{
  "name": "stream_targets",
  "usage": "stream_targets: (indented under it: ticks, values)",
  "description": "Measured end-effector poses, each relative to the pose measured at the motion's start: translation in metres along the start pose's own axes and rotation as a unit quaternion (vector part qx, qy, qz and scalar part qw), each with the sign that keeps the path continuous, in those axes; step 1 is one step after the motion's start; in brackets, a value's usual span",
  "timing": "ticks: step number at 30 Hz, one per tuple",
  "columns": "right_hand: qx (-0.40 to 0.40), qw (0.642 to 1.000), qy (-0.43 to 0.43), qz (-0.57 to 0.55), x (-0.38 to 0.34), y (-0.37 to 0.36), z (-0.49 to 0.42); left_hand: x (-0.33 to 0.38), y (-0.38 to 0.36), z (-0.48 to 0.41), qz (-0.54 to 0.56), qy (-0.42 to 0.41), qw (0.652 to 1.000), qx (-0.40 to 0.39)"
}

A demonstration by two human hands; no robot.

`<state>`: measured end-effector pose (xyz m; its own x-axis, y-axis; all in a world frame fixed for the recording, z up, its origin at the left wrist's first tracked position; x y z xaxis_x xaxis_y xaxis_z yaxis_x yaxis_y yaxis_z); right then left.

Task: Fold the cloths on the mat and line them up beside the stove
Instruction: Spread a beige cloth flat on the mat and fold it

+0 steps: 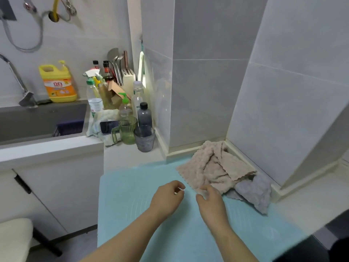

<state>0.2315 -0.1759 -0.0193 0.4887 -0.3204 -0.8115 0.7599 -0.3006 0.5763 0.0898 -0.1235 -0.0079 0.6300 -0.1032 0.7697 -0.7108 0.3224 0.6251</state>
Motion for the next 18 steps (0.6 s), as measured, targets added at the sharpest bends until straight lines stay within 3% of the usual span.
stream_targets:
  ticks: [4,8,11,18]
  values:
    - [0.056,0.997,-0.034,0.052,0.021,-0.014,-0.028,0.001,-0.018,-0.054,-0.113,-0.092,0.986,-0.075]
    - [0.148,0.970,-0.060,0.185,0.033,-0.018,-0.035,0.001,-0.048,-0.093,-0.218,-0.196,0.944,-0.153]
    - [0.206,0.952,-0.108,0.199,0.029,-0.014,-0.028,0.006,-0.049,-0.108,-0.271,-0.243,0.919,-0.153]
    - [0.220,0.931,-0.176,0.231,0.005,-0.042,0.014,0.011,-0.048,-0.095,-0.329,-0.409,0.815,-0.245]
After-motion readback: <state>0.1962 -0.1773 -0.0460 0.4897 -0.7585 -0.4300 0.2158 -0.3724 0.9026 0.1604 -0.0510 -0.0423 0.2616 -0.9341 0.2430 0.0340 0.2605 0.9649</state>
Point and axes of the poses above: each hand's wrist, its own z-axis away from the middle knuckle, its own y-axis out of the back of the hand, x = y × z, the point moved 10 cm from there along -z, towards the middle knuckle, and after that the axes turned 3 degrees about z, right-handed, at the moved point
